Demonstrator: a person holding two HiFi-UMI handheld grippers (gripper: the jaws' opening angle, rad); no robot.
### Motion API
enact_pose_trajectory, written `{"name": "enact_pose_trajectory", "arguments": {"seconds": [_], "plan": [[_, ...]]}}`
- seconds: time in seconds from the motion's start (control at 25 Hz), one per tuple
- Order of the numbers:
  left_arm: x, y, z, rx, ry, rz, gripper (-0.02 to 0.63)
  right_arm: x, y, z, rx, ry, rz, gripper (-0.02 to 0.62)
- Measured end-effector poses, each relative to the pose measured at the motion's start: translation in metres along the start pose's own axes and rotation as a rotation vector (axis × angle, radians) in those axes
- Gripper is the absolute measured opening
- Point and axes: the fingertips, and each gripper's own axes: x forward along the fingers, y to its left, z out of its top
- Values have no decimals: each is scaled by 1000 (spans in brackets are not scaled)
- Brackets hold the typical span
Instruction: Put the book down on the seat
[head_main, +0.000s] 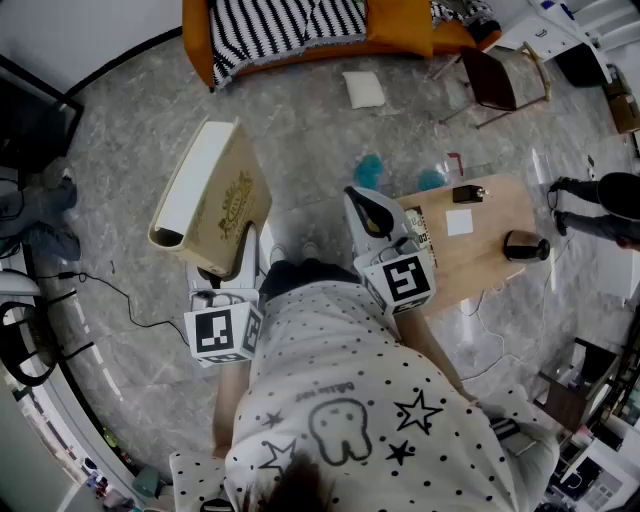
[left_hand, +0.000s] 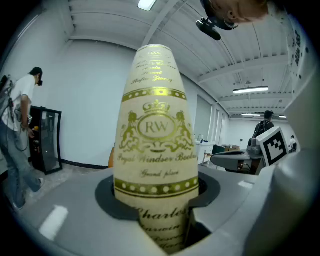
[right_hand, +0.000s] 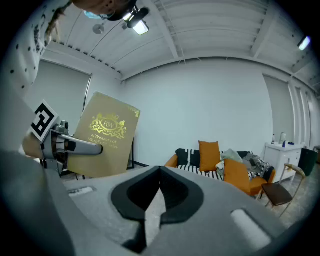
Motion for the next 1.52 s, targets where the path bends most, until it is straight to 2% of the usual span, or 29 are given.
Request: {"name": "enact_pose_trajectory", "arguments": {"seconds": [0.6, 0.76, 0.96, 1.2, 1.36, 1.52], "plan": [[1, -17, -1, -23, -35, 36, 225, -16, -20, -9, -2, -8, 27, 2], [4, -23, -6, -45, -33, 40, 225, -23, -22, -10, -7, -35, 58, 2], [11, -26, -8, -63, -21, 42, 225, -23, -30, -15, 32, -32, 59, 2], [31, -5, -5, -76, -1, 44, 225, -3, -40, -17, 55, -7, 57, 2], [52, 16, 0, -99, 22, 26, 225, 18, -45, -11, 64, 19, 30, 2], [73, 38, 17, -80, 21, -3, 225, 43, -54, 2, 60, 23, -7, 2]]}}
